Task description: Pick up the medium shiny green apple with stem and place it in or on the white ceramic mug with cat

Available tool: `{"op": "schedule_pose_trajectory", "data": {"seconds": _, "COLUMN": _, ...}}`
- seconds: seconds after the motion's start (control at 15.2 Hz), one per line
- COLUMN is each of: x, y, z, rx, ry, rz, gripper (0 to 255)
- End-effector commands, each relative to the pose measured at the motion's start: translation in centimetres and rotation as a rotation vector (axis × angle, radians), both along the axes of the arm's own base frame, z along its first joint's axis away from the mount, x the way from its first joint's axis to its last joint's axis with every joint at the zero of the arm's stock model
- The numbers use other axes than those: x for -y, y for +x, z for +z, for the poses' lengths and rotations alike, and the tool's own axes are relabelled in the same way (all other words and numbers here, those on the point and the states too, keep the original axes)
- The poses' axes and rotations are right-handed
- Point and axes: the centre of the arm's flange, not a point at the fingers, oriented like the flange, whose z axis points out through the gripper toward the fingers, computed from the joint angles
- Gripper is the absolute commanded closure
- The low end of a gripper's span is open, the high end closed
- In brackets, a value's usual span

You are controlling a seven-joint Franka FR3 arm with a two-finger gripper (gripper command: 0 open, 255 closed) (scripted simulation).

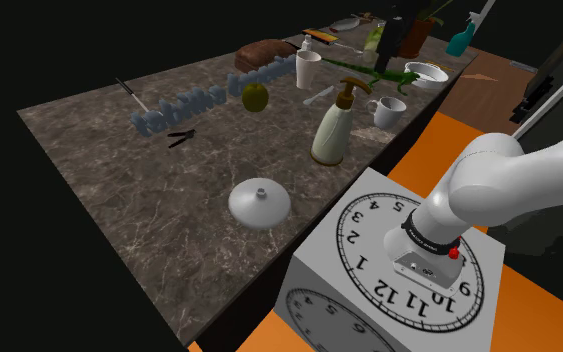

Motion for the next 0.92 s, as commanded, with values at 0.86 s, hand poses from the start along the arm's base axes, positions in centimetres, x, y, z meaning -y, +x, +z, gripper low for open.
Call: {"op": "schedule_pose_trajectory", "data": {"seconds": 0.86, "x": 1.6, "y": 15.0, "z": -7.1, "rx": 0.036, "ry": 0.044, "rz": -0.039, "gripper": 0}}
